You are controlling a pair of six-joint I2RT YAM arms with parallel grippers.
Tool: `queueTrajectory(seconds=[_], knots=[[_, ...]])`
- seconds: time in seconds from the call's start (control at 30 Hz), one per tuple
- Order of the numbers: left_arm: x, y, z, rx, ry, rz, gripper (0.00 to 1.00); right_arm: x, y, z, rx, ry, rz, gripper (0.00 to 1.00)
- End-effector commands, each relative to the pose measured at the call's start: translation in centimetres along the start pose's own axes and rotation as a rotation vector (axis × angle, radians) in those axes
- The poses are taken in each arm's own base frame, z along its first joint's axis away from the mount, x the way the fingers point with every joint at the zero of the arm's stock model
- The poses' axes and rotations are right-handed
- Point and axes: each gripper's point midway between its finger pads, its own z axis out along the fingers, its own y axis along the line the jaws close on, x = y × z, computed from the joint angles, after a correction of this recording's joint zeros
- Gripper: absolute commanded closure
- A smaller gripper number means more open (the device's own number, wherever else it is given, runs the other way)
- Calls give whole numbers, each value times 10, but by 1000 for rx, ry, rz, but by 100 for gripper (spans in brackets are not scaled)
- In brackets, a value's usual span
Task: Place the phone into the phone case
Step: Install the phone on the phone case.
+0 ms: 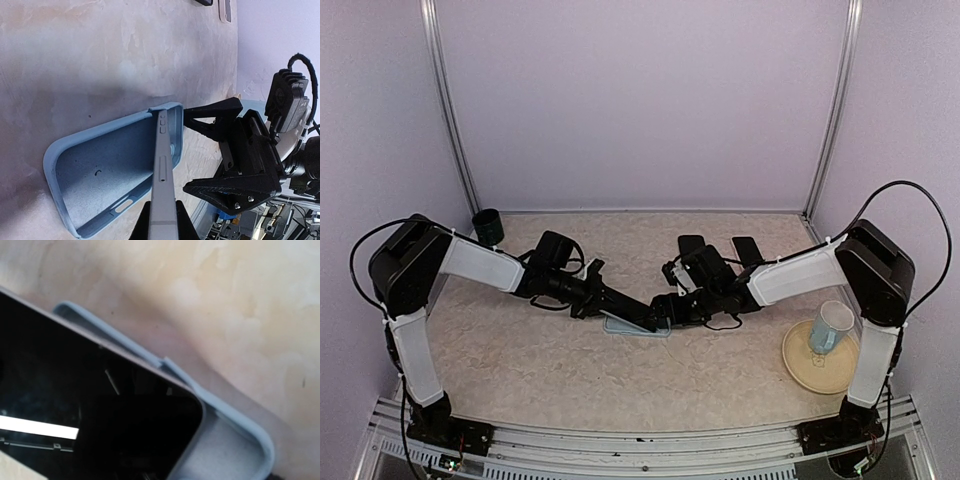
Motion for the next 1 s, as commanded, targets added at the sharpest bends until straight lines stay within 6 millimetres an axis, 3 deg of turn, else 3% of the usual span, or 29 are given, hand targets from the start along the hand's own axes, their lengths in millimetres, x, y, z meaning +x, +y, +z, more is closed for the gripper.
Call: queueTrajectory(seconds=[0.0, 0.97], knots=[[11, 13, 12, -25, 17, -26, 100, 7, 26, 9, -102, 21, -17, 12], [30, 24, 32, 15, -28, -127, 100, 18, 29, 10, -142, 36, 18, 13]])
